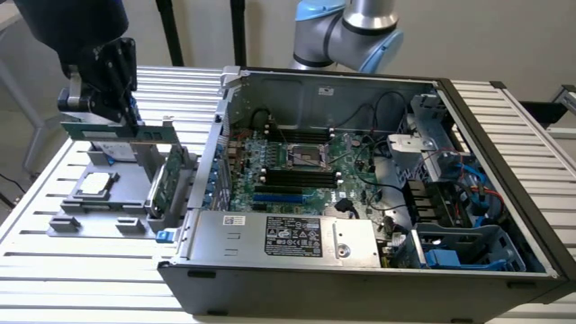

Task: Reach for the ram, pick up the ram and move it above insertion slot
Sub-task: 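Pick up the ram and move it above insertion slot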

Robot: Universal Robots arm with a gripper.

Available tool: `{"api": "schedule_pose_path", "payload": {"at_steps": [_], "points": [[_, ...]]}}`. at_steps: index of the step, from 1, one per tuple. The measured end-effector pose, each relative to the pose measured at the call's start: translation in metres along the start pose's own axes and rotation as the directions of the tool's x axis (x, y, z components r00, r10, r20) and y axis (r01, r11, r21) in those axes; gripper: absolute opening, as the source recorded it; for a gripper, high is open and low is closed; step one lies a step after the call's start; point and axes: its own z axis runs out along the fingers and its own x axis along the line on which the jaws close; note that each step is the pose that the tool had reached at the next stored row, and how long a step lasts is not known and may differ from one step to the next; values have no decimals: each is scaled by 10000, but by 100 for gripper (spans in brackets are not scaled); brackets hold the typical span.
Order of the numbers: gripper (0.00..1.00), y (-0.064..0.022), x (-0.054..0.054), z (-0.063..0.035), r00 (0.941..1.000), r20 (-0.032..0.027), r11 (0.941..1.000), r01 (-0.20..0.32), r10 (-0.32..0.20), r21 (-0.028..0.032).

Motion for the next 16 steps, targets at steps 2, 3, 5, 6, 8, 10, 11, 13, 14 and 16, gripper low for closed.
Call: {"api": "schedule_pose_path", "payload": {"at_steps": [2,3,5,6,8,10,11,13,14,16], "points": [[14,-94,4,-6,10000,19,10000,1,-1,0],[14,-137,6,-8,10000,31,10000,2,-2,0],[14,-227,9,-10,10000,55,10000,4,-4,2],[14,-274,11,-11,10000,66,10000,5,-5,2],[14,-366,15,-14,10000,89,10000,5,-5,3],[14,-457,19,-16,9999,114,10000,6,-6,5],[14,-502,20,-18,9999,122,10000,5,-6,5],[14,-592,24,-20,9999,139,10000,7,-7,6],[14,-637,26,-22,9999,146,10000,7,-7,6],[14,-728,29,-23,9999,159,10000,6,-7,6]]}}
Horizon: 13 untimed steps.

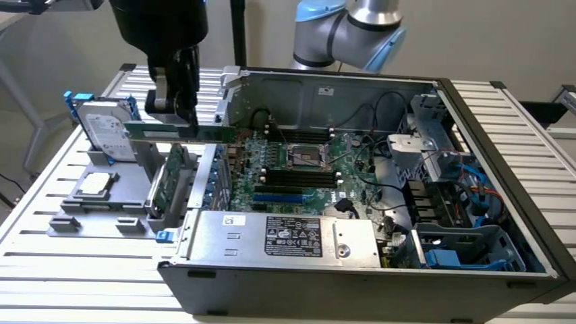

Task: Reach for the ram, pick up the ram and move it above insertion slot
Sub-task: 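Pick up the ram and move it above insertion slot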

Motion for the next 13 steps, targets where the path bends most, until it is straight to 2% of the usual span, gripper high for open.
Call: {"api": "schedule_pose_path", "payload": {"at_steps": [7,13], "points": [[14,-318,13,8,10000,9,10000,1,-1,1],[14,-593,6,53,10000,8,10000,0,0,0]]}}
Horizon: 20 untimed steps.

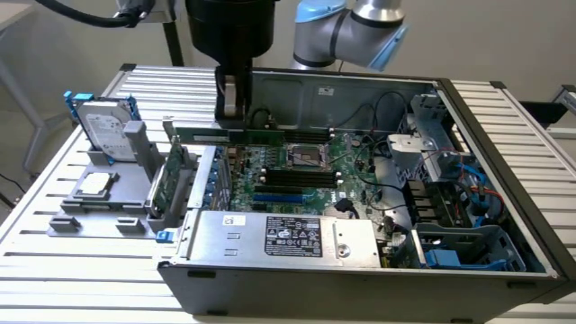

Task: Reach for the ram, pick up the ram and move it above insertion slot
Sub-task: 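Pick up the ram and move it above insertion slot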

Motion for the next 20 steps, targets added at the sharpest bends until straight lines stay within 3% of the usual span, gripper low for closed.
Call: {"api": "schedule_pose_path", "payload": {"at_steps": [9,20], "points": [[14,-401,-94,68,10000,1,10000,1,-1,0],[14,-734,-433,145,10000,-22,10000,0,0,0]]}}
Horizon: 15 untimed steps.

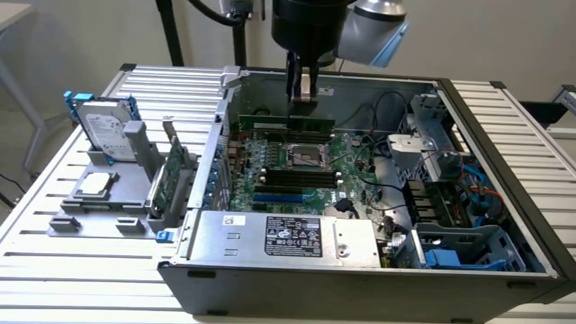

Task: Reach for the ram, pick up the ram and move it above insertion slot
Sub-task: 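Pick up the ram and move it above insertion slot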

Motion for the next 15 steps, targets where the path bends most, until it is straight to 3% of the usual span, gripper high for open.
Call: {"api": "schedule_pose_path", "payload": {"at_steps": [9,15], "points": [[14,-188,-349,69,10000,-67,10000,-1,1,-2],[14,-281,-565,145,10000,-82,10000,-2,2,-2]]}}
